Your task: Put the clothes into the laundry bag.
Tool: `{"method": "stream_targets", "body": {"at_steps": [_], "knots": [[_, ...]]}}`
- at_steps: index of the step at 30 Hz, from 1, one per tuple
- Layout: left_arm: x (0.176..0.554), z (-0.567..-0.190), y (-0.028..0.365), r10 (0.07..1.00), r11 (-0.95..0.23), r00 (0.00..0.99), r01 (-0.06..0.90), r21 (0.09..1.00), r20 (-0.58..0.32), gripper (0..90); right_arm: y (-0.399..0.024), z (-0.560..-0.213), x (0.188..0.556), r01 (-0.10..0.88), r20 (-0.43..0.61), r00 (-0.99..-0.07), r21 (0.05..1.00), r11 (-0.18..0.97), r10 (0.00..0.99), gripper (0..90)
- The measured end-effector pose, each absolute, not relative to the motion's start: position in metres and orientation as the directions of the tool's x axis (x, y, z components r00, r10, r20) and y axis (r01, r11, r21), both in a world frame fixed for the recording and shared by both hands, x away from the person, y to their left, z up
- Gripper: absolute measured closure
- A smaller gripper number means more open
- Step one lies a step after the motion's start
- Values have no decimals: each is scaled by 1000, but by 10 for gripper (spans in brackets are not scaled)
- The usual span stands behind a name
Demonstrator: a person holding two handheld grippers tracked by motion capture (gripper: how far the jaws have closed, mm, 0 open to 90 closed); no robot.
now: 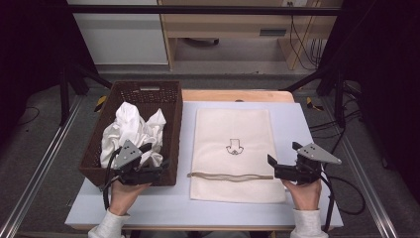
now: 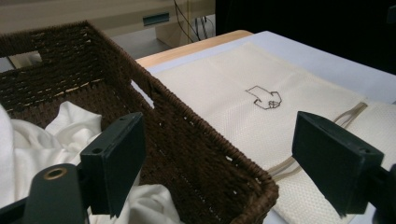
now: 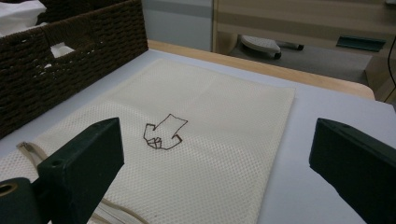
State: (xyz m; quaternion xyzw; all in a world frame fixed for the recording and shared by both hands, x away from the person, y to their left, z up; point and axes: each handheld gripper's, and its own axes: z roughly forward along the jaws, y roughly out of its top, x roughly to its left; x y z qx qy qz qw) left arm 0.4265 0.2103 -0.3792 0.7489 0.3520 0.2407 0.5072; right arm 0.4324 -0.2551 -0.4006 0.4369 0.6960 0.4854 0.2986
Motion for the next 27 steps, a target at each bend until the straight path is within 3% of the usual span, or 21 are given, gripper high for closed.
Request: {"method": "stream_targets", "body": {"at_steps": [15, 27], "knots": [[421, -382, 186, 742, -222, 670, 284, 933, -28, 253, -241, -399, 432, 331, 17, -461, 931, 154, 887, 52], [410, -402, 142, 658, -306, 753, 281, 910, -12, 431, -225, -402, 433, 341, 12, -494, 923, 181, 869, 67]]}}
